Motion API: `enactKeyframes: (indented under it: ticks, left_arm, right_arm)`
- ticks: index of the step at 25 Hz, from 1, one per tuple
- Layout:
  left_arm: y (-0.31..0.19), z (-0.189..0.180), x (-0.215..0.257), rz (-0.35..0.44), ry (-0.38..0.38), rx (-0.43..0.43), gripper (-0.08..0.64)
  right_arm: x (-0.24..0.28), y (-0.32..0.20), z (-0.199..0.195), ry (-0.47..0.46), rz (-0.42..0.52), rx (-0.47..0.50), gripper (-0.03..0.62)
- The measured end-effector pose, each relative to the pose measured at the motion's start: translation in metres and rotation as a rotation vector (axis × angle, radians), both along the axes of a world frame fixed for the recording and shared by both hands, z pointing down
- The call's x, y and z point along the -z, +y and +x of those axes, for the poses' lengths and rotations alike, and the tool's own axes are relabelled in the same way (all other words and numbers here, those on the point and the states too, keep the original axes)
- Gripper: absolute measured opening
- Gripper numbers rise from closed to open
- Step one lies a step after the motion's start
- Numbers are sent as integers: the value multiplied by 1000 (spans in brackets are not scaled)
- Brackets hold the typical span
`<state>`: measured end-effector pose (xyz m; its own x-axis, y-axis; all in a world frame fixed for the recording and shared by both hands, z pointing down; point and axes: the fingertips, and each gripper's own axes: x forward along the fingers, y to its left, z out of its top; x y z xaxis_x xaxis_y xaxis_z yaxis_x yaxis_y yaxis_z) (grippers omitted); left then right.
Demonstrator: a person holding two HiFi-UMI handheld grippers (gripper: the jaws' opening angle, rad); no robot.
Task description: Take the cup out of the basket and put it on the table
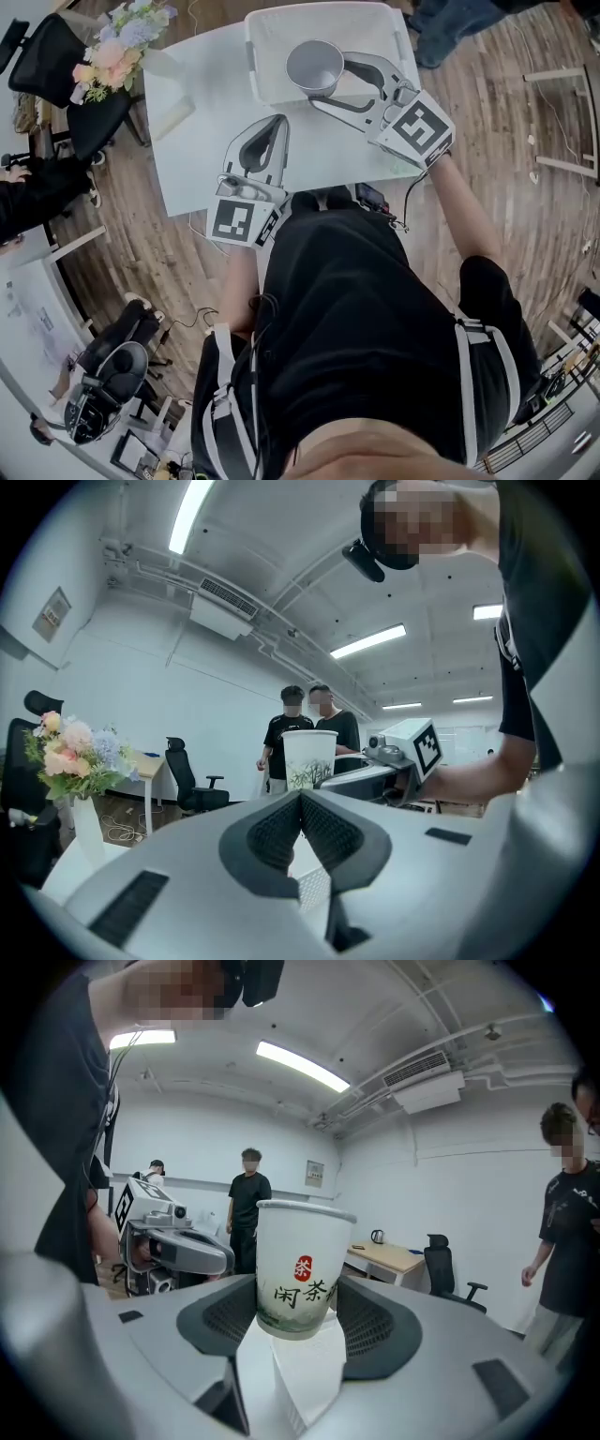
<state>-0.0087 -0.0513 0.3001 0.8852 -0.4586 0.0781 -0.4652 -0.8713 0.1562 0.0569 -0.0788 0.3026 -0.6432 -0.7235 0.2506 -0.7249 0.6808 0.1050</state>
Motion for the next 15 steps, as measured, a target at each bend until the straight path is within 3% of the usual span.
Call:
enactKeyframes:
  ticks: [4,15]
  left_arm:
    - [-1,-7,2,11,24,20,20]
    - [1,-24,-2,28,29,55,20]
  right_arm:
    - [7,16,-12,-101,38,-39,282]
    - [0,35,-39,-190,39,-44,282]
